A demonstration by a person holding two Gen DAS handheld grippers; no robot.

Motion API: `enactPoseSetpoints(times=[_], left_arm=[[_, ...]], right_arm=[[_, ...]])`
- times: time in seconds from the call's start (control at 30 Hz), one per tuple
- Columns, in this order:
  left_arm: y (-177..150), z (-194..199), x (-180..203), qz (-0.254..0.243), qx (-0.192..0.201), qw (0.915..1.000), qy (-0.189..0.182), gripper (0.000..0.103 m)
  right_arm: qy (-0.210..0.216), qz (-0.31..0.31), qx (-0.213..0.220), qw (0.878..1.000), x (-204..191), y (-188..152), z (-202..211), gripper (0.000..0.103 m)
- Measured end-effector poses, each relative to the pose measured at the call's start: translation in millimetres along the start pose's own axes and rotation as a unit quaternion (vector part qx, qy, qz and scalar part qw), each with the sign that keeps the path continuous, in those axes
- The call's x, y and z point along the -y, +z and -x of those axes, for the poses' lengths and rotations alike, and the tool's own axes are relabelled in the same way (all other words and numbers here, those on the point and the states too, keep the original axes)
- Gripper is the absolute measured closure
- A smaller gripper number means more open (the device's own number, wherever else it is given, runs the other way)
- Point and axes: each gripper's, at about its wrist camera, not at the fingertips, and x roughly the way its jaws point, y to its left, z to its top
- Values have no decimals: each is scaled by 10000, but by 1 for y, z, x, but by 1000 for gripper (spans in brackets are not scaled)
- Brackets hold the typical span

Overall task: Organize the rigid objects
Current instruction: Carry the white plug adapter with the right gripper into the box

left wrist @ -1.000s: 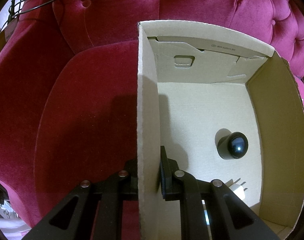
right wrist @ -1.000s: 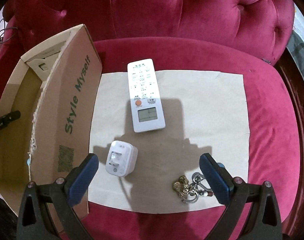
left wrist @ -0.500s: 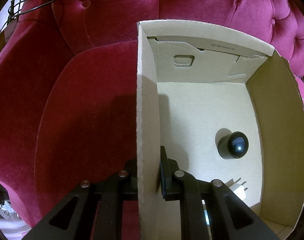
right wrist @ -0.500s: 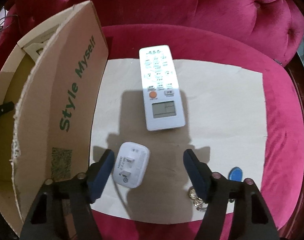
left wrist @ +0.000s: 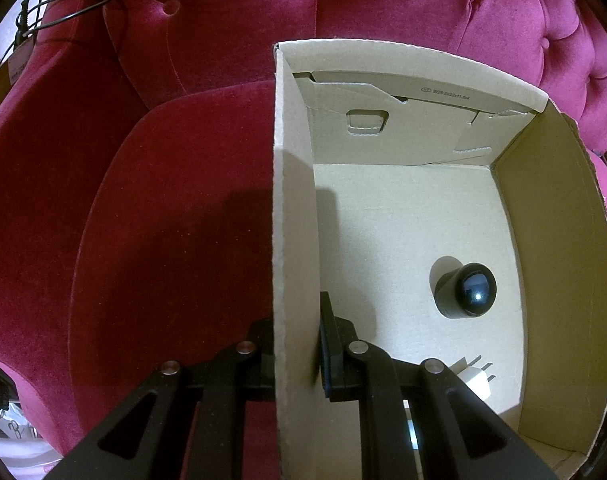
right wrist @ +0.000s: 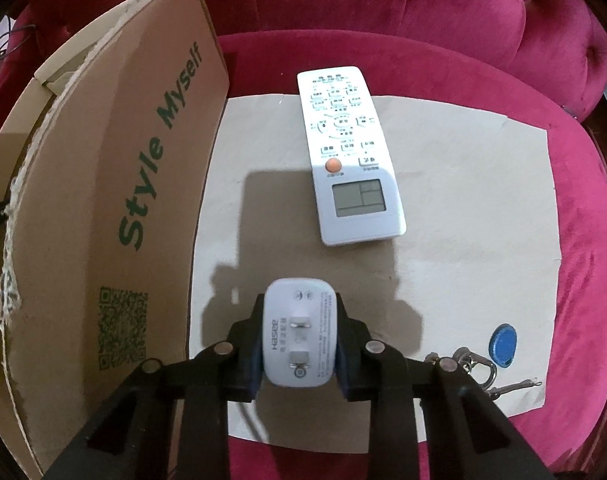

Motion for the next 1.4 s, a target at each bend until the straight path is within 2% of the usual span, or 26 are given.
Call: enactPoseSetpoints(times=[0.37,0.8,1.4], left_arm=[[0,0,-1,13,1,10000,-14,89],[-1,-1,-2,19,2,10000,-24,89],[0,-1,-2,16,-1,10000,-24,89]], right_arm=[[-100,-52,5,9999,-6,7,22,74],[-256,31,315,9992,-15,24,82,74],[-119,427,678,9967,-52,61,124,74]])
